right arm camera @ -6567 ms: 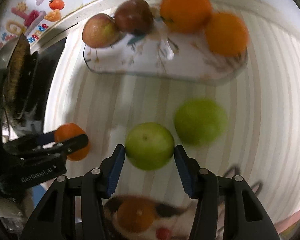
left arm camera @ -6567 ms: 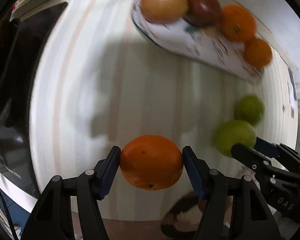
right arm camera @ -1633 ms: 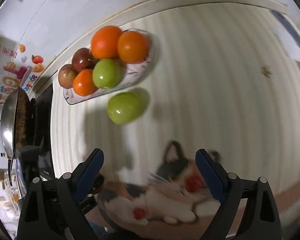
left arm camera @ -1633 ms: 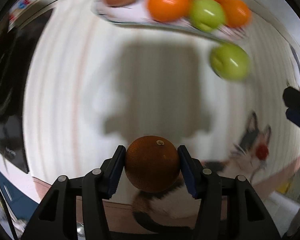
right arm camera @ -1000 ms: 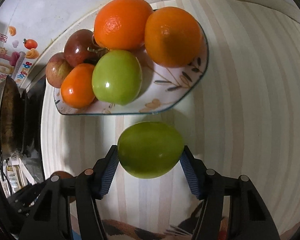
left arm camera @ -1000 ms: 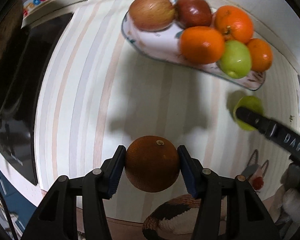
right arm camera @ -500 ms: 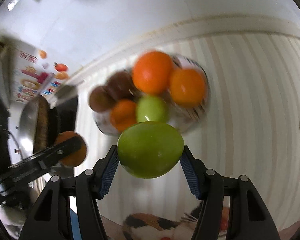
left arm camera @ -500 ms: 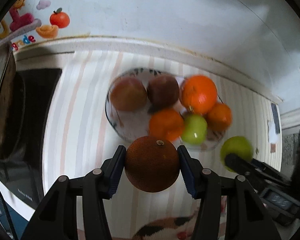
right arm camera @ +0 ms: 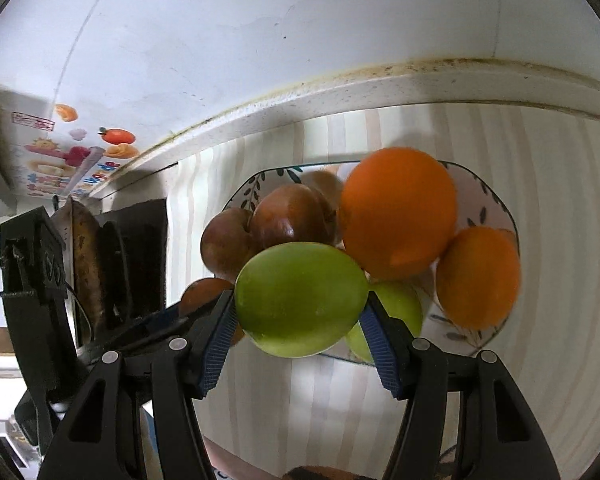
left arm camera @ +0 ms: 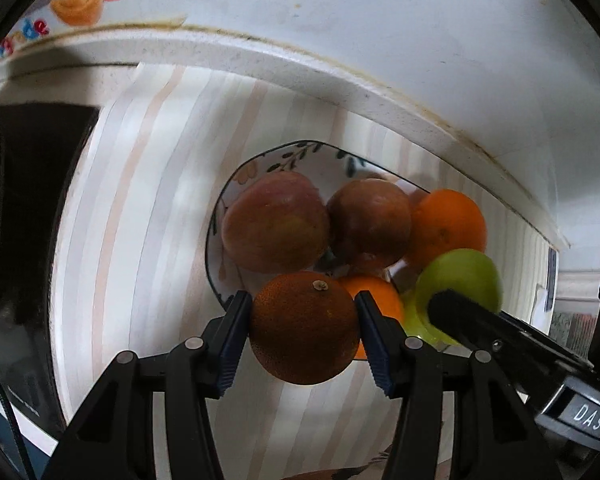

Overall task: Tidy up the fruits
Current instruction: 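Lower the tangerine and green apple onto the plate and open both tools, then lift both open tools away from the plate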

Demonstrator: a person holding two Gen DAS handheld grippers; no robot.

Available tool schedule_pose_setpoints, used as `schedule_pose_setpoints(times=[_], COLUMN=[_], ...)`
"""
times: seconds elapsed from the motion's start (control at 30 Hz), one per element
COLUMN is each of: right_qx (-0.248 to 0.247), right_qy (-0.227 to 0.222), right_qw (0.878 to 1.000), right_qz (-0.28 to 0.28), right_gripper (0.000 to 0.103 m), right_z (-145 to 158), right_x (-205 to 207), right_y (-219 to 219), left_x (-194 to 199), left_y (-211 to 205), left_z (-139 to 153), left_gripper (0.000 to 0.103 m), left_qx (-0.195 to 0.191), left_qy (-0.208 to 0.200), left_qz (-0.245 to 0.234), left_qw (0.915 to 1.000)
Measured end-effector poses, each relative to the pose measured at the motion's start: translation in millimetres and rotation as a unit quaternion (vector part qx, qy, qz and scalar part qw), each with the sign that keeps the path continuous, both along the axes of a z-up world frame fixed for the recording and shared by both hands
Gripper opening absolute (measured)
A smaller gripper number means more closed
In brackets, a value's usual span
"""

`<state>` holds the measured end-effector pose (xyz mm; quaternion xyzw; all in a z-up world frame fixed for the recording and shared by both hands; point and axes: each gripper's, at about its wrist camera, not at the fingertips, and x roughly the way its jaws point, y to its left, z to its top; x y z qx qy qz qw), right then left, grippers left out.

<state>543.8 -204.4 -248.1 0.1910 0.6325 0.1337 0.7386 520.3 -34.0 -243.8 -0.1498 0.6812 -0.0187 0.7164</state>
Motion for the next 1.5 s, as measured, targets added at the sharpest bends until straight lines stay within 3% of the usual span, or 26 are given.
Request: schedule_pose_setpoints(times=[0.3, 0.33, 0.5, 0.63, 0.9, 1.07, 1.23, 1.5], right_qx=[0.004, 0.005, 0.001, -0.036, -0.159, -0.172, -0.2, -0.2], right_qy=[0.012, 0.011, -0.013, -0.037, -0.084, -0.094, -0.134, -0.173], right_qw=[0.999, 0.999, 0.999, 0.998, 0.983, 0.98, 0.969, 0.962], right_qz=[-0.032, -0.035, -0.037, -0.039, -0.037, -0.044, -0.053, -0.064], right_gripper=[0.069, 0.07, 0.081, 0.094, 0.094, 0.094, 0.094, 0.094], right_z=[-2.4, -1.3, 14.9, 32.8, 57.9, 66.3, 92.1, 133.4], right_x=[7.6, 7.6, 2.7, -8.6, -59.2, -93.1, -132.4, -190.7], right_y=[-1.5, -3.7, -5.3, -9.3, -23.2, -30.0, -28.3, -18.2], left_x=[-1.3, -1.7, -1.2, -4.9, -42.0, -76.5, -112.6, -160.6], left_y=[9.3, 10.5, 13.6, 13.9, 19.2, 19.0, 13.6, 16.1], left_z=[-11.2, -10.6, 2.3, 20.1, 64.4, 84.8, 109.8, 152.0], left_gripper=[0.053, 0.063, 0.088, 0.089, 0.089, 0.089, 0.089, 0.089], left_qx=[-0.022, -0.028, -0.023, -0.004, 0.077, 0.097, 0.102, 0.115], left_qy=[0.009, 0.005, -0.023, -0.052, -0.118, -0.139, -0.17, -0.227], left_qz=[0.011, 0.012, 0.001, -0.014, -0.035, -0.054, -0.07, -0.072], left_qw=[0.9997, 0.9995, 0.9995, 0.9986, 0.9894, 0.9841, 0.9777, 0.9643])
